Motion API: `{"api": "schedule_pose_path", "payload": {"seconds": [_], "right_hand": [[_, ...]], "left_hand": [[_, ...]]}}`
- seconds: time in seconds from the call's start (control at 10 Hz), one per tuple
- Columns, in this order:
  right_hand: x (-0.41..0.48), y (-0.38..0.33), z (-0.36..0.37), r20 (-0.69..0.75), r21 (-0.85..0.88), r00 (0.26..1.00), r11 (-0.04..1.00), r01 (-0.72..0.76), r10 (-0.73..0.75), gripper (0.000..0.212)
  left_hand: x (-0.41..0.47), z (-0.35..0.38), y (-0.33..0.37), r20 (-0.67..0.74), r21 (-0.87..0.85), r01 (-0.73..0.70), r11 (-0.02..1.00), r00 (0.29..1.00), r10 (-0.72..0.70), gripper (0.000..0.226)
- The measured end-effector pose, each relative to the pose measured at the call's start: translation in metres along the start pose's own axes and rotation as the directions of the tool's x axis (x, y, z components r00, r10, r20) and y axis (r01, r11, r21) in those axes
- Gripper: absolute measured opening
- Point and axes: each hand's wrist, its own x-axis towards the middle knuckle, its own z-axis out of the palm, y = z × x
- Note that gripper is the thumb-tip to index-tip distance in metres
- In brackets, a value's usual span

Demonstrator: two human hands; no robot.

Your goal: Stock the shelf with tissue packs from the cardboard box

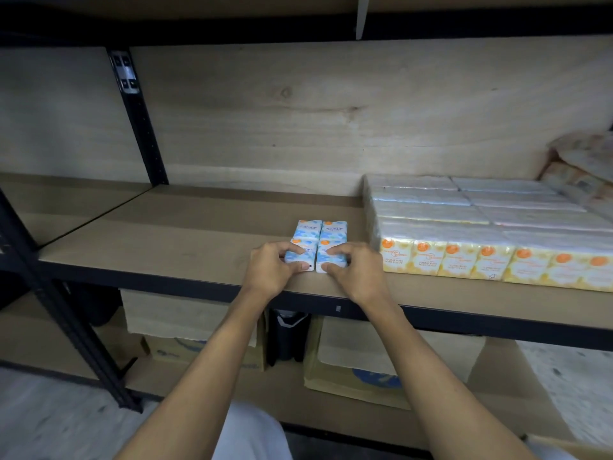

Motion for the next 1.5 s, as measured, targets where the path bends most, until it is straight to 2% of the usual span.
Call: {"api": "schedule_pose_path", "payload": {"seconds": [1.2, 1.4, 1.5], "right_hand": [[0.005, 0.009, 0.008, -0.031, 0.044, 0.999, 0.998, 0.044, -0.043, 0.036], [-0.002, 0.009, 0.005, -0.034, 0.133, 0.999, 0.991, 0.033, -0.029, 0.044], [-0.015, 0.016, 0.0, -0.008, 0.236, 1.0, 0.972, 0.017, -0.016, 0.043]], "left_hand": [[0.001, 0.006, -0.004, -0.055, -0.019, -0.022, 1.0, 0.998, 0.02, 0.032], [0.001, 0.004, -0.005, -0.021, -0.111, -0.066, 0.992, 0.998, 0.064, 0.042], [-0.005, 0.002, -0.011, -0.104, -0.144, -0.123, 0.982, 0.989, 0.108, 0.046]]}}
